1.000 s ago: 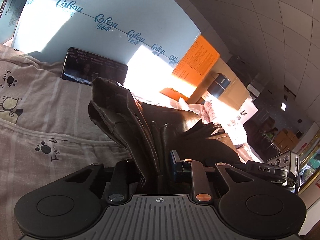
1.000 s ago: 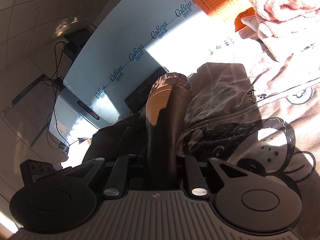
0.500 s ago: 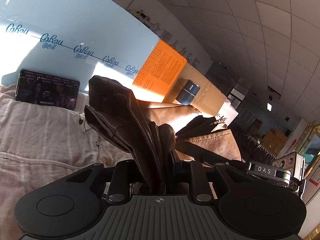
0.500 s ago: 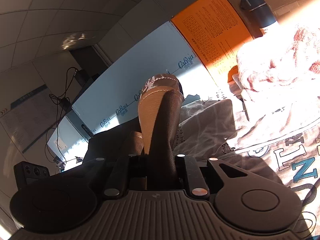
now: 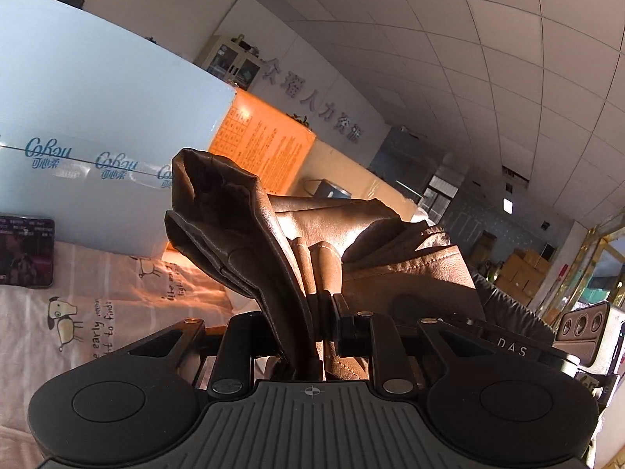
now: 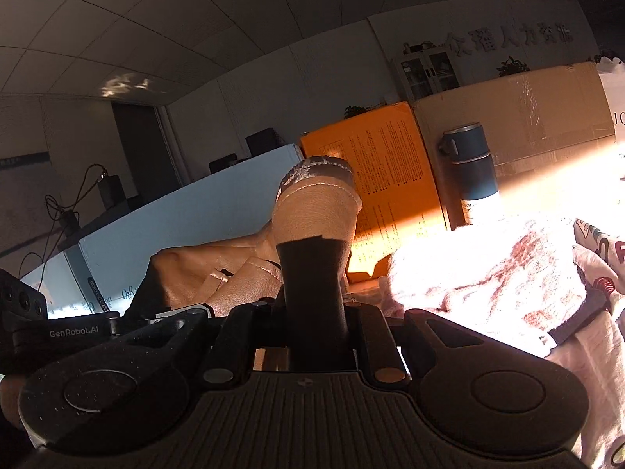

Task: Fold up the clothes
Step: 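Lift the folded jacket off the bed with both tools, then lower the folded jacket onto the white table and open both tools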

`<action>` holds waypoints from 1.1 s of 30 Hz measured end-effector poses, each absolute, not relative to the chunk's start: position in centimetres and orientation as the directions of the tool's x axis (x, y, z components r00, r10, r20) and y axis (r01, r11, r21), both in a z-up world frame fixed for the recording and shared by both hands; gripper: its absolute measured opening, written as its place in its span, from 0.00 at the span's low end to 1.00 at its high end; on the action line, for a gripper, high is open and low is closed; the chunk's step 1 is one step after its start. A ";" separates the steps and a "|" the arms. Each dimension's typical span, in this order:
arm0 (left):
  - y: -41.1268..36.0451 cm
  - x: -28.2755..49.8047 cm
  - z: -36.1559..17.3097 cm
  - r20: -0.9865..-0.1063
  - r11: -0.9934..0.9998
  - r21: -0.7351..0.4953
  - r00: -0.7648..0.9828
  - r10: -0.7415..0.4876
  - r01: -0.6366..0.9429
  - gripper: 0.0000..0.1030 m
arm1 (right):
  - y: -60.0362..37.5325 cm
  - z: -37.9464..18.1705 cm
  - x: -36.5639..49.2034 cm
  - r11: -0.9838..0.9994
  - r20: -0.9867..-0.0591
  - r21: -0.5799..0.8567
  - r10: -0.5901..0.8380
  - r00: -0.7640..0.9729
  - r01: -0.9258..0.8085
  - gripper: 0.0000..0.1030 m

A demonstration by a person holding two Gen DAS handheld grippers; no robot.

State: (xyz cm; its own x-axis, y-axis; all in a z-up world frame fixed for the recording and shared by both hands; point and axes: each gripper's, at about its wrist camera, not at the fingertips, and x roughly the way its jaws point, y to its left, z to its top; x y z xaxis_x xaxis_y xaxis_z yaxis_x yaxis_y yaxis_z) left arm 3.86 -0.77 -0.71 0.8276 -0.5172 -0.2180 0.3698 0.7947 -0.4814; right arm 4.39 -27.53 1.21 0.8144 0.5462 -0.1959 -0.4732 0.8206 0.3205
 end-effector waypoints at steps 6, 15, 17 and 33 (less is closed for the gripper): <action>-3.4 7.9 1.2 -0.150 0.749 -0.536 0.830 -0.537 0.388 0.19 | -29.7 3.8 7.5 0.859 -0.132 0.258 0.485 0.864 -0.442 0.13; -8.4 13.8 0.8 -0.178 0.753 -0.523 0.813 -0.555 0.399 0.19 | -33.7 2.8 13.4 0.896 -0.094 0.248 0.402 0.911 -0.370 0.13; -9.3 15.6 -0.4 -0.197 0.745 -0.536 0.799 -0.567 0.397 0.19 | -35.0 1.6 14.8 0.897 -0.109 0.266 0.391 0.914 -0.352 0.13; -10.3 17.8 -5.9 -0.285 0.821 -0.477 0.828 -0.483 0.314 0.56 | -38.1 -4.6 21.9 0.947 -0.311 0.307 0.193 0.931 -0.093 0.52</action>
State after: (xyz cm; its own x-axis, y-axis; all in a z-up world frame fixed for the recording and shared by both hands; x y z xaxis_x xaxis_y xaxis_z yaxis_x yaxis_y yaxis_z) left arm 17.79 -10.35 -5.95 0.8282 -0.4826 -0.2848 0.3144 0.8209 -0.4768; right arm 21.89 -38.13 -4.64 0.9308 0.1926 -0.3108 -0.0935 0.9471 0.3070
